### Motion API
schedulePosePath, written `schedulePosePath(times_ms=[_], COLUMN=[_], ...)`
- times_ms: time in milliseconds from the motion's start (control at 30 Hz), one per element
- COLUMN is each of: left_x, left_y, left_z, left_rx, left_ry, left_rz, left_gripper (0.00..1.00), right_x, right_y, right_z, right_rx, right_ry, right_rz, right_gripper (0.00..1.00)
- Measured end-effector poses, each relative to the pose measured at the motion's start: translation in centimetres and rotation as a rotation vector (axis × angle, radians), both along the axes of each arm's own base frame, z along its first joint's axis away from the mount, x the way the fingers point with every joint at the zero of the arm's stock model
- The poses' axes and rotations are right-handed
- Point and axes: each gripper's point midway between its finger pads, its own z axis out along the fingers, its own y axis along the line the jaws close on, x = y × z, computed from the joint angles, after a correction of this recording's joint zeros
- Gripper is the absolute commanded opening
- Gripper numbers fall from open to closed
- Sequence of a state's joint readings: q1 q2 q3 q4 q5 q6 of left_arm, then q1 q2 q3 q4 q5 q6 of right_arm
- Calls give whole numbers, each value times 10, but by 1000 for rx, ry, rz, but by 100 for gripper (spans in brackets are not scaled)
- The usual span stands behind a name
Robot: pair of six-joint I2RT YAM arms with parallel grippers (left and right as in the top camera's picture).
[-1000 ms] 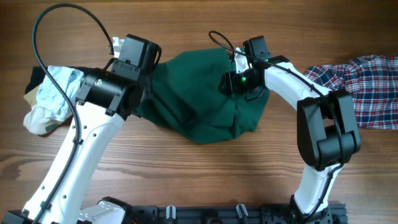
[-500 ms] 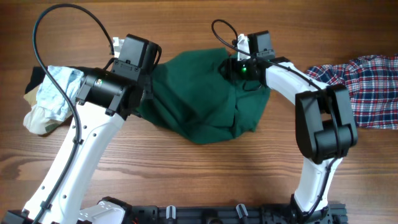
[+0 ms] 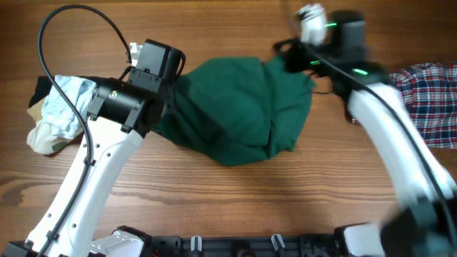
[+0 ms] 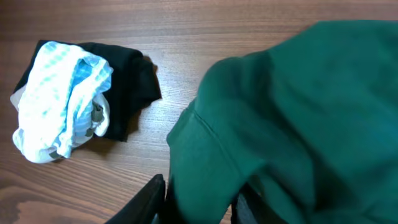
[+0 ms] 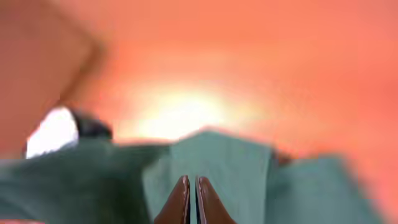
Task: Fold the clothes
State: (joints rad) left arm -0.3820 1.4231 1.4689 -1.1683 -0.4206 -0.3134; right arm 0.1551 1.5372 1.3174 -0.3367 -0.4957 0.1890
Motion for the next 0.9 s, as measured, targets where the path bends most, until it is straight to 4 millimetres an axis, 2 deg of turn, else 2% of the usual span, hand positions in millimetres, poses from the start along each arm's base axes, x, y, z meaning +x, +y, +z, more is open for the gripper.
schedulePosePath(times_ms=[67, 100, 167, 200, 233, 267, 333, 400, 467, 533, 633, 733, 900], left_x=[0, 0, 0, 0, 0, 0, 0, 1, 3, 5, 5, 5, 5], left_y=[0, 0, 0, 0, 0, 0, 0, 0, 0, 3, 4, 2, -1], left_z=[0, 0, 0, 0, 0, 0, 0, 0, 2, 1, -5, -10, -11], left_rx=[0, 0, 0, 0, -1, 1, -3, -4, -8, -18, -51, -66, -81], left_ry=[0, -1, 0, 0, -1, 0, -2, -5, -16, -17, 11, 32, 40], left_rz=[0, 0, 0, 0, 1, -1, 4, 3, 6, 18, 23, 18, 10], left_gripper=[39, 41, 50, 61, 70, 73, 76, 79, 80, 80, 80, 80, 79], right_x=[-25, -38, -59, -65, -67, -63, -49, -29, -14, -5, 6, 7, 6], right_y=[-30, -39, -49, -51, -53, -54, -53, -45, -27, -10, 12, 27, 50], right_z=[73, 94, 118, 120, 108, 92, 44, -22, -103, -152, -204, -229, -234], right_rx=[-14, -25, -45, -55, -74, -91, -112, -117, -83, -57, -18, 9, -22], right_ry=[-175, -229, -286, -285, -236, -179, -21, 169, 375, 465, 522, 547, 528], right_rz=[-81, -106, -138, -144, -152, -153, -147, -113, -47, 3, 48, 79, 86], right_gripper=[4, 4, 4, 11, 23, 41, 51, 61, 68, 68, 69, 72, 72])
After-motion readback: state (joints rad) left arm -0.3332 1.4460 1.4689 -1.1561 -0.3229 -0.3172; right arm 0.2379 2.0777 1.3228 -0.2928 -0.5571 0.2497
